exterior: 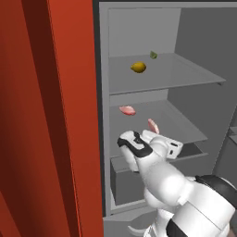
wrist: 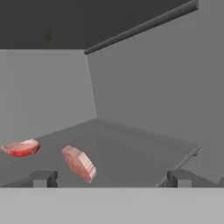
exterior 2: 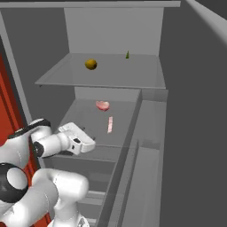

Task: Transport the steak and lemon to the fridge. Place the steak on the rack containing meat and place the lemon on the rack containing the vegetable, ensuring meats and vegetables are on different racks.

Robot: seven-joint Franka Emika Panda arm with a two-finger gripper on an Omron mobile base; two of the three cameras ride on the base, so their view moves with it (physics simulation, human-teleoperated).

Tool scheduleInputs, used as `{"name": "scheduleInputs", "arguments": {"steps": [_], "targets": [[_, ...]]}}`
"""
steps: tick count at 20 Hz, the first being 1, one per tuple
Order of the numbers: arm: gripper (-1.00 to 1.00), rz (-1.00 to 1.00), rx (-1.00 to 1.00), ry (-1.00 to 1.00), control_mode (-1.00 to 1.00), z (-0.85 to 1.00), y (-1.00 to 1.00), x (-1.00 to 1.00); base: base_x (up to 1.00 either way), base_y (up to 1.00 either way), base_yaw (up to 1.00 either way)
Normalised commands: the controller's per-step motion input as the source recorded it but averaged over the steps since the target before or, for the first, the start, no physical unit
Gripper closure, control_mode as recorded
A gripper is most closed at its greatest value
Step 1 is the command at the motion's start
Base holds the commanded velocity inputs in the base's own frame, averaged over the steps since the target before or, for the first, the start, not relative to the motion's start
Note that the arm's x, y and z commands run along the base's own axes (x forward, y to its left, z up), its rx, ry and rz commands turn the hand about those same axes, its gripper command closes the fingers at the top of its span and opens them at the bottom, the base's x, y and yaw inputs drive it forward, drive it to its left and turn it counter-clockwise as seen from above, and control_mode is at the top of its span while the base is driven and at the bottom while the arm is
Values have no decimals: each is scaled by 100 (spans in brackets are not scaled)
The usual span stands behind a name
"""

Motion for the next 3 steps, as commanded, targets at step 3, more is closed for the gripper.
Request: {"name": "scheduleInputs", "arguments": {"steps": [3], "targets": [[-100, -8, 0, 27, -100, 100, -36, -41, 0, 0, 0]]}}
